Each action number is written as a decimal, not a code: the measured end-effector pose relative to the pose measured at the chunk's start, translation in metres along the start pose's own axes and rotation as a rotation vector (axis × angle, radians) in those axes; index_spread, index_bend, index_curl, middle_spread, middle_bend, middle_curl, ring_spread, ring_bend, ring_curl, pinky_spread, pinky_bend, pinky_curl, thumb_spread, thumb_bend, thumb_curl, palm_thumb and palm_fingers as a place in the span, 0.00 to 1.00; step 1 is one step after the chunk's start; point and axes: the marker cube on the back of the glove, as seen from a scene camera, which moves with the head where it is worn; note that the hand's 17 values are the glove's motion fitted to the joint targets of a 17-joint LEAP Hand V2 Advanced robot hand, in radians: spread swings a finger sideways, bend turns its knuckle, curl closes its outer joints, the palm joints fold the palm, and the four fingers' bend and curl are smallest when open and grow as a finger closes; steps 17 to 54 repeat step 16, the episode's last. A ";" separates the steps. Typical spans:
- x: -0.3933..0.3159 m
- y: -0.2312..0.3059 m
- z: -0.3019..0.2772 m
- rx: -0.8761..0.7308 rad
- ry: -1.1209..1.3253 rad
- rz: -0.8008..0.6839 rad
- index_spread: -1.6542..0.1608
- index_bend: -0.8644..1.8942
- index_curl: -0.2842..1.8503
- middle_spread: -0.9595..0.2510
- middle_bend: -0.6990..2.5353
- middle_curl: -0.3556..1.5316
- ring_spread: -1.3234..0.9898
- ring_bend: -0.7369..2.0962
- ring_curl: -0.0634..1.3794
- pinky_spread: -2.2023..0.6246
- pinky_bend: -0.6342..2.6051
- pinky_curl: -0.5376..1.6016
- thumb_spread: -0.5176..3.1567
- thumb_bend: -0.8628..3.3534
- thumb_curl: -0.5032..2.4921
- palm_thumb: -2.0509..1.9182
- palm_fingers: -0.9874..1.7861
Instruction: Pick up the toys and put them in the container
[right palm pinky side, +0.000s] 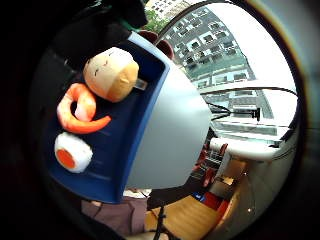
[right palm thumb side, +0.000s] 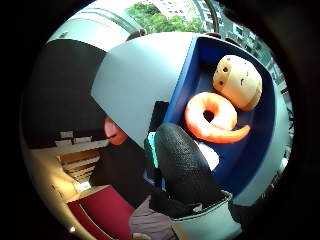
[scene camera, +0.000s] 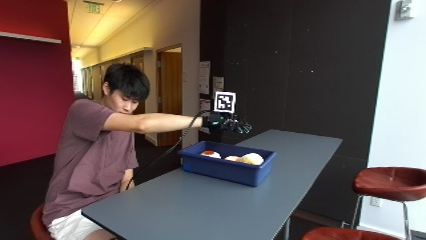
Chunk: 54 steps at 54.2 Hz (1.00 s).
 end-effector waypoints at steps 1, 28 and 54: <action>0.001 0.000 0.001 -0.003 0.012 0.005 0.80 0.36 0.42 0.78 0.25 0.40 0.56 0.53 0.28 0.77 0.50 0.46 0.47 0.19 0.29 0.49 0.25; 0.002 0.001 0.009 -0.007 0.026 0.102 0.81 0.35 0.35 0.77 0.27 0.39 0.57 0.48 0.25 0.78 0.46 0.43 0.47 0.19 0.26 0.49 0.30; 0.002 0.001 0.009 -0.007 0.026 0.102 0.81 0.35 0.35 0.77 0.27 0.39 0.57 0.48 0.25 0.78 0.46 0.43 0.47 0.19 0.26 0.49 0.30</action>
